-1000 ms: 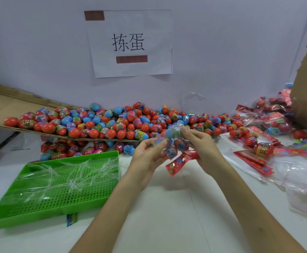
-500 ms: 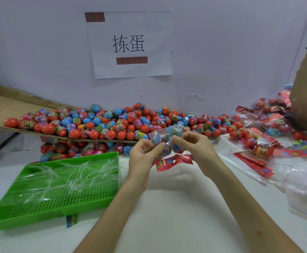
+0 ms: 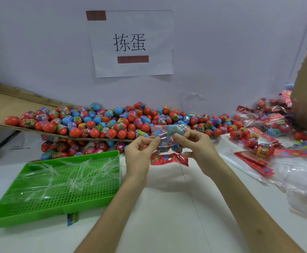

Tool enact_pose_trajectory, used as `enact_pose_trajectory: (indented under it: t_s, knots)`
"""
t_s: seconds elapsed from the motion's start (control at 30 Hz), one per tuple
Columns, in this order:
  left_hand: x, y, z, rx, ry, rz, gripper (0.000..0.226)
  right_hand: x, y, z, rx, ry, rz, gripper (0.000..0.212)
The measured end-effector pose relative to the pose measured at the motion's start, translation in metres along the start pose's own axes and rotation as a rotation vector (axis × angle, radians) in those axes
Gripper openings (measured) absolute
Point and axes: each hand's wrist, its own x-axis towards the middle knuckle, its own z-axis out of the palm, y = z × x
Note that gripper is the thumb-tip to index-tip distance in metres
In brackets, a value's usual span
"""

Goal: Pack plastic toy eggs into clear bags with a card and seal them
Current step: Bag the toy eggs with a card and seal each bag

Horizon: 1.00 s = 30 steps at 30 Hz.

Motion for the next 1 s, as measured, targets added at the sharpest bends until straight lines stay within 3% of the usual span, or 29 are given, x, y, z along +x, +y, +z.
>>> enact_pose_trajectory:
  t_s: [0.17, 0.37, 0.53, 0.63, 0.87, 0.93, 1.0]
  knots:
    - [0.0, 0.002, -0.001, -0.139, -0.048, -0.1, 0.018, 0.0, -0.001, 0.0, 0.07, -0.031, 0.001, 0.046]
    - [0.0, 0.007, -0.001, -0.292, -0.153, -0.22, 0.019, 0.0, -0.001, -0.004, 0.233, -0.15, 0.023, 0.023]
    - [-0.002, 0.012, -0.002, -0.362, -0.159, -0.325, 0.055, -0.005, -0.002, -0.004, 0.36, -0.238, -0.056, 0.021]
    - [-0.001, 0.01, -0.004, -0.413, -0.158, -0.352, 0.053, -0.007, -0.002, -0.001, 0.416, -0.274, -0.071, 0.023]
    - [-0.002, 0.009, -0.005, -0.5, -0.151, -0.402, 0.041, -0.008, 0.003, 0.008, 0.529, -0.207, 0.002, 0.014]
    - [-0.002, 0.011, -0.006, -0.516, -0.169, -0.413, 0.048, -0.009, 0.003, 0.008, 0.553, -0.196, 0.027, 0.013]
    - [-0.002, 0.014, -0.007, -0.513, -0.194, -0.435, 0.059, -0.009, 0.003, 0.007, 0.545, -0.195, 0.049, 0.026]
